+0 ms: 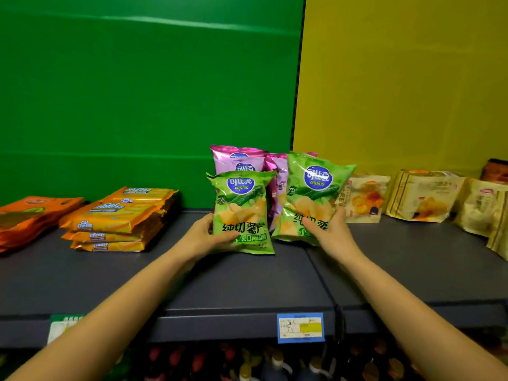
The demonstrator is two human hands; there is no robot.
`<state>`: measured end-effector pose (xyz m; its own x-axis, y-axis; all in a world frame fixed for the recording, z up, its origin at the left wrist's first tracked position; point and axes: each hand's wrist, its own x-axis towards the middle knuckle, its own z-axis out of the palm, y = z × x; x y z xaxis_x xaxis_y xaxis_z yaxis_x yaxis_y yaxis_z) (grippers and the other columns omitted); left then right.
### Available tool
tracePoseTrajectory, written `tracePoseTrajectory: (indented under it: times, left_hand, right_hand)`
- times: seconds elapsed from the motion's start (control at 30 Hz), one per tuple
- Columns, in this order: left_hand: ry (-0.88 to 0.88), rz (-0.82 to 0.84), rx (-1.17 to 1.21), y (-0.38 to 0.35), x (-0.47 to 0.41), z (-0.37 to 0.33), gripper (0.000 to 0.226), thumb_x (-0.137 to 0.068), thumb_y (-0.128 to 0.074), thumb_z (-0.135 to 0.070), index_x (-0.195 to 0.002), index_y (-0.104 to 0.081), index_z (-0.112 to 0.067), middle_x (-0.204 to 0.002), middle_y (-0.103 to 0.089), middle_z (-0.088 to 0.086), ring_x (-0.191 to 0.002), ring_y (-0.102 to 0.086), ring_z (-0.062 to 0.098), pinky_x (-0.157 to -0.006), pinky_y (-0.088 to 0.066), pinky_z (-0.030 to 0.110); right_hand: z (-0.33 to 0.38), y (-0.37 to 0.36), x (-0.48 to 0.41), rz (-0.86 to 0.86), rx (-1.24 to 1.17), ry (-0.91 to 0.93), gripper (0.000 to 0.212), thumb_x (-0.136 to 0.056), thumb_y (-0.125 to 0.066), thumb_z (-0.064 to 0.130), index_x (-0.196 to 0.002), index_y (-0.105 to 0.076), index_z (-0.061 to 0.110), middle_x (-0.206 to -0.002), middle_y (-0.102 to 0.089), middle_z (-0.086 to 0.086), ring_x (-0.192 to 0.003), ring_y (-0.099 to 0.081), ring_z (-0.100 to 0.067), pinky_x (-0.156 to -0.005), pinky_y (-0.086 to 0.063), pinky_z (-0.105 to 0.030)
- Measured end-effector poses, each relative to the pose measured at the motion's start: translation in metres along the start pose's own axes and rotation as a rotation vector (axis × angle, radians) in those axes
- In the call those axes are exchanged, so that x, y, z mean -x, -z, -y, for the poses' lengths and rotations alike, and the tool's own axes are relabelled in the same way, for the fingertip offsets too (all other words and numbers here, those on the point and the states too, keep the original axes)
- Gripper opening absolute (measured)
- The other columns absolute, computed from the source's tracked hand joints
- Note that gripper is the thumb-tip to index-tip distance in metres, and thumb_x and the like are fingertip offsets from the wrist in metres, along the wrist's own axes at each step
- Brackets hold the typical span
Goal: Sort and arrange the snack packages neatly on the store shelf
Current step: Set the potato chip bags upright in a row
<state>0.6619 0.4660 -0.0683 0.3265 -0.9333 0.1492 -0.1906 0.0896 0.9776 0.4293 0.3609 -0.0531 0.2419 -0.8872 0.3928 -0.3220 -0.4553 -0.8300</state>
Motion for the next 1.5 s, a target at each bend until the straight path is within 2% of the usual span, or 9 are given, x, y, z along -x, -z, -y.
tracePoseTrajectory:
  times: [0.23,0.37,0.63,0.77,0.93,1.17,1.3,1.4,1.5]
  left_hand:
    - [-0.055,-0.130,-0.090,-0.014,0.001,0.006,0.045,-0.060,-0.075,-0.036,-0.100,-0.056,-0.026,-0.114,-0.067,0.010,-0.106,-0.064,0.026,-0.096,-0.049,0.048]
    - [-0.054,-0.172,-0.166,-0.015,0.001,0.006,0.043,-0.067,-0.074,-0.030,-0.102,-0.051,-0.021,-0.113,-0.066,0.012,-0.103,-0.064,0.024,-0.095,-0.049,0.047]
    - [-0.043,-0.182,-0.237,-0.013,0.008,0.001,0.074,-0.049,-0.077,-0.041,-0.114,-0.046,-0.022,-0.113,-0.065,0.005,-0.103,-0.064,0.021,-0.094,-0.050,0.045]
    - [-0.040,-0.181,-0.186,-0.012,0.010,-0.001,0.066,-0.056,-0.080,-0.036,-0.112,-0.048,-0.021,-0.112,-0.066,0.007,-0.101,-0.065,0.022,-0.093,-0.051,0.045]
    - [-0.048,-0.195,-0.188,-0.015,0.010,-0.001,0.044,-0.074,-0.076,-0.017,-0.109,-0.049,-0.020,-0.109,-0.067,0.010,-0.099,-0.065,0.024,-0.092,-0.052,0.046]
    - [-0.077,-0.203,-0.249,-0.017,0.019,-0.005,0.067,-0.059,-0.081,-0.029,-0.115,-0.043,-0.021,-0.116,-0.063,0.006,-0.105,-0.062,0.021,-0.095,-0.050,0.042]
    - [-0.176,-0.221,-0.376,-0.012,0.023,-0.011,0.079,-0.069,-0.080,-0.022,-0.133,-0.036,-0.007,-0.131,-0.048,0.006,-0.120,-0.049,0.018,-0.098,-0.038,0.028]
    - [-0.275,-0.279,-0.533,-0.006,0.032,-0.021,0.088,-0.074,-0.076,-0.027,-0.142,-0.026,-0.004,-0.147,-0.036,0.009,-0.137,-0.033,0.022,-0.110,-0.027,0.030]
    - [-0.501,-0.347,-0.688,-0.002,0.043,-0.035,0.074,-0.076,-0.068,-0.039,-0.134,-0.039,-0.003,-0.136,-0.047,0.013,-0.126,-0.042,0.025,-0.101,-0.026,0.020]
  right_hand:
    - [-0.006,-0.011,0.000,0.198,-0.058,-0.058,0.073,-0.086,-0.062,0.026,-0.139,-0.016,0.004,-0.143,-0.041,-0.008,-0.129,-0.041,-0.021,-0.091,-0.031,-0.018]
    - [-0.005,-0.005,-0.003,0.308,-0.058,-0.117,0.081,-0.084,-0.063,0.034,-0.142,-0.012,0.007,-0.144,-0.039,-0.003,-0.128,-0.040,-0.018,-0.093,-0.030,-0.021]
    - [-0.006,0.001,-0.002,0.195,-0.139,-0.127,0.085,-0.076,-0.069,0.042,-0.141,-0.022,0.014,-0.131,-0.046,0.000,-0.118,-0.047,-0.015,-0.099,-0.037,-0.027]
    - [-0.007,0.004,-0.003,0.153,-0.110,-0.098,0.072,-0.077,-0.068,0.044,-0.135,-0.034,0.017,-0.134,-0.051,-0.005,-0.119,-0.052,-0.021,-0.103,-0.042,-0.037]
    - [-0.004,0.009,0.000,0.165,-0.091,-0.105,0.060,-0.082,-0.061,0.045,-0.132,-0.041,0.017,-0.132,-0.053,-0.005,-0.115,-0.053,-0.020,-0.094,-0.042,-0.030]
    - [0.003,0.008,0.005,0.169,-0.045,-0.100,0.073,-0.080,-0.064,0.043,-0.138,-0.033,0.013,-0.139,-0.048,-0.004,-0.124,-0.047,-0.021,-0.090,-0.035,-0.024]
    - [0.008,0.012,0.006,0.128,-0.097,-0.078,0.076,-0.078,-0.069,0.040,-0.140,-0.031,0.017,-0.141,-0.046,-0.003,-0.118,-0.050,-0.018,-0.093,-0.039,-0.026]
    - [0.012,0.019,0.008,0.102,-0.099,-0.074,0.081,-0.077,-0.068,0.040,-0.142,-0.028,0.015,-0.141,-0.046,-0.004,-0.112,-0.050,-0.014,-0.090,-0.040,-0.025]
    - [0.017,0.033,0.016,0.043,-0.086,-0.055,0.075,-0.081,-0.063,0.041,-0.142,-0.030,0.013,-0.140,-0.045,-0.004,-0.111,-0.046,-0.009,-0.089,-0.035,-0.022]
